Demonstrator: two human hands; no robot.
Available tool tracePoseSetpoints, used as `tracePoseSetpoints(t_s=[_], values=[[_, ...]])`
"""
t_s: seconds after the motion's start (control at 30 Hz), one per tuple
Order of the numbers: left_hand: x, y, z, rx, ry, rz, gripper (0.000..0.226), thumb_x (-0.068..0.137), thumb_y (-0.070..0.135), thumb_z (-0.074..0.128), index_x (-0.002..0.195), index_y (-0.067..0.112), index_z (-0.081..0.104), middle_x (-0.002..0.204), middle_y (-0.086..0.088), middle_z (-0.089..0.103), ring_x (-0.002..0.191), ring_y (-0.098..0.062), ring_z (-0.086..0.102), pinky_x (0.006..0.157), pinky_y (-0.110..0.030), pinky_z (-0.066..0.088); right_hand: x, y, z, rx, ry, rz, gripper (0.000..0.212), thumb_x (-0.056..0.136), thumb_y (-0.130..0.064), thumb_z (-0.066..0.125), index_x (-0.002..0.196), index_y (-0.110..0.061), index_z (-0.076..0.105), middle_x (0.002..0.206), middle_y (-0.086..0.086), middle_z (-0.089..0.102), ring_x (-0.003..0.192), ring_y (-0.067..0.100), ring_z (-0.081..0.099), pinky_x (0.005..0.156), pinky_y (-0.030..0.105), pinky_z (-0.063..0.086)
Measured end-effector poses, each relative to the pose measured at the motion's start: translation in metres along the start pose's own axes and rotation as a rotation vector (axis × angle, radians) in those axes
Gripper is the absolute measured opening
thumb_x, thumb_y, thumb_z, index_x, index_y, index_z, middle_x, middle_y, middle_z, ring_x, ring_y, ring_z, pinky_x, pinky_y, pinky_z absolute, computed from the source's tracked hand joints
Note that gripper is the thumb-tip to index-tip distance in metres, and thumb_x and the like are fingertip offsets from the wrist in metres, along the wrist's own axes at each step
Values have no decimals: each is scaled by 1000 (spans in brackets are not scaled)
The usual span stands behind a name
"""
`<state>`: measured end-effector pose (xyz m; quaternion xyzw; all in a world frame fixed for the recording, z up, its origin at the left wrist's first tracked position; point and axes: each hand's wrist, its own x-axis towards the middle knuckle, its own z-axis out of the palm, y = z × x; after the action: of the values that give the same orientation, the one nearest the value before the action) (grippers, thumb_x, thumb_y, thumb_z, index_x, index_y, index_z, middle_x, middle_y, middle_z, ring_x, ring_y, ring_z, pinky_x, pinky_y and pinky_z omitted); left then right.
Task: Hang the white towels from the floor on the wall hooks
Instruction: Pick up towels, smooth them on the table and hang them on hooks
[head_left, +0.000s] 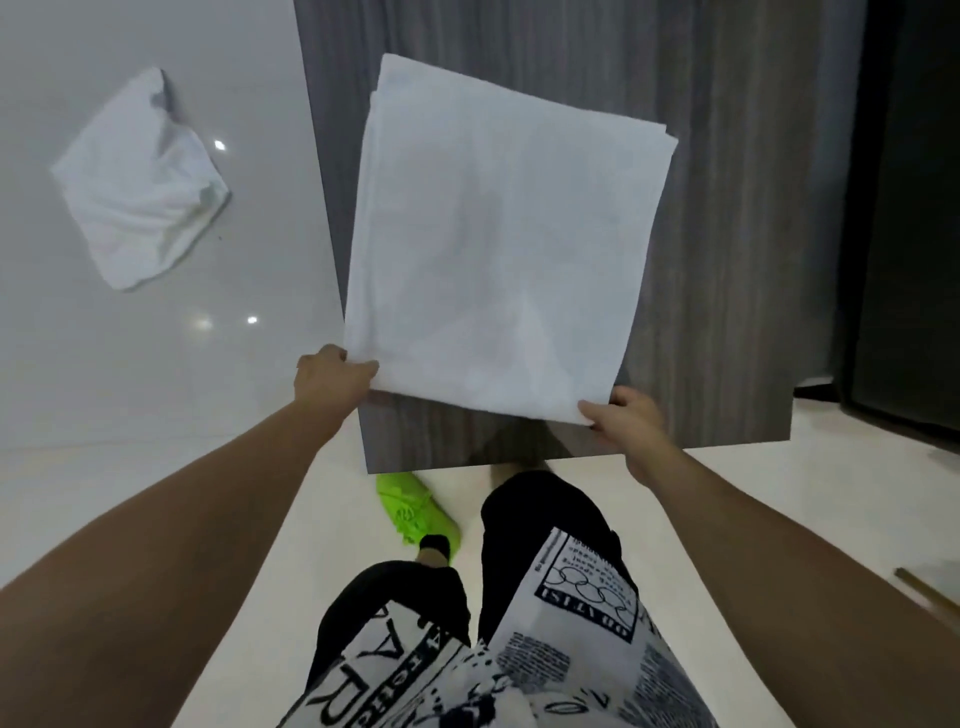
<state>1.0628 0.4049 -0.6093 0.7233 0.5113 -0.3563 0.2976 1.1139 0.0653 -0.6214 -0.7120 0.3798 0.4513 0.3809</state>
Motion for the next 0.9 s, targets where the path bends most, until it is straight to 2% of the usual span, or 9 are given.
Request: tracePoseSetpoints(t_s=[0.1, 0.2, 0.4, 0.47, 0.57, 0.6, 0.73, 0.83, 0.9], values=[[-6, -1, -11, -172, -35, -53, 42, 78, 43, 64, 99, 7, 60, 102, -15, 62, 92, -33, 62, 82, -46, 58, -16, -3, 2, 72, -82, 45, 14, 88, -20, 73, 99, -16, 66, 104, 10, 72, 92, 26, 70, 80, 39, 60], [-25, -2, -29, -431, -102, -104, 23, 88, 21, 64, 98, 2, 59, 89, -19, 67, 71, -33, 66, 68, -41, 60, -44, -15, -3, 205, -123, 67, 25, 89, -20, 71, 108, -6, 63, 93, 17, 71, 79, 27, 71, 68, 36, 61], [-89, -21, -93, -673, 25, 63, 8, 83, 5, 61, 83, 0, 55, 85, -24, 65, 61, -31, 68, 56, -34, 61, -132, -53, 3, 351, -4, -199, 30, 85, -5, 71, 111, 4, 59, 76, 16, 67, 60, 21, 64, 57, 31, 60], [-112, -35, -123, -734, 55, 142, 5, 83, 2, 59, 84, -1, 56, 87, -25, 65, 60, -32, 69, 50, -31, 58, -171, -70, 15, 427, 19, -311, 29, 86, -1, 66, 113, -5, 54, 70, 14, 63, 53, 18, 61, 52, 29, 56], [-146, -63, -179, -873, 143, 241, 17, 85, -1, 54, 103, -3, 55, 99, -25, 63, 59, -34, 71, 48, -30, 56, -228, -97, 44, 525, 69, -517, 53, 88, 4, 61, 123, -33, 46, 66, 10, 58, 42, 13, 50, 48, 28, 48], [-159, -74, -198, -931, 186, 271, 21, 86, -2, 51, 106, -1, 52, 101, -25, 62, 60, -36, 71, 49, -32, 57, -248, -104, 54, 530, 70, -580, 55, 89, 4, 60, 125, -35, 48, 67, 9, 59, 43, 12, 48, 47, 26, 47], [-208, -127, -278, -1152, 288, 395, 26, 87, -5, 42, 100, 7, 61, 97, -23, 63, 72, -41, 70, 59, -36, 61, -332, -136, 101, 341, 68, -840, 26, 92, 5, 55, 114, 0, 69, 77, 7, 64, 64, 15, 59, 62, 25, 54], [-243, -186, -347, -1268, 377, 495, 31, 83, -13, 46, 90, 4, 72, 107, -24, 66, 88, -35, 69, 68, -29, 60, -414, -156, 150, 104, 119, -1134, 38, 82, 7, 56, 116, -5, 70, 108, 8, 68, 103, 22, 65, 95, 31, 52], [-270, -231, -387, -1182, 554, 539, 35, 75, -11, 60, 97, 11, 74, 107, -14, 69, 94, -25, 68, 81, -29, 58, -466, -167, 186, -146, 196, -1354, 43, 80, 0, 65, 121, -11, 69, 108, 5, 66, 101, 20, 62, 89, 25, 47]])
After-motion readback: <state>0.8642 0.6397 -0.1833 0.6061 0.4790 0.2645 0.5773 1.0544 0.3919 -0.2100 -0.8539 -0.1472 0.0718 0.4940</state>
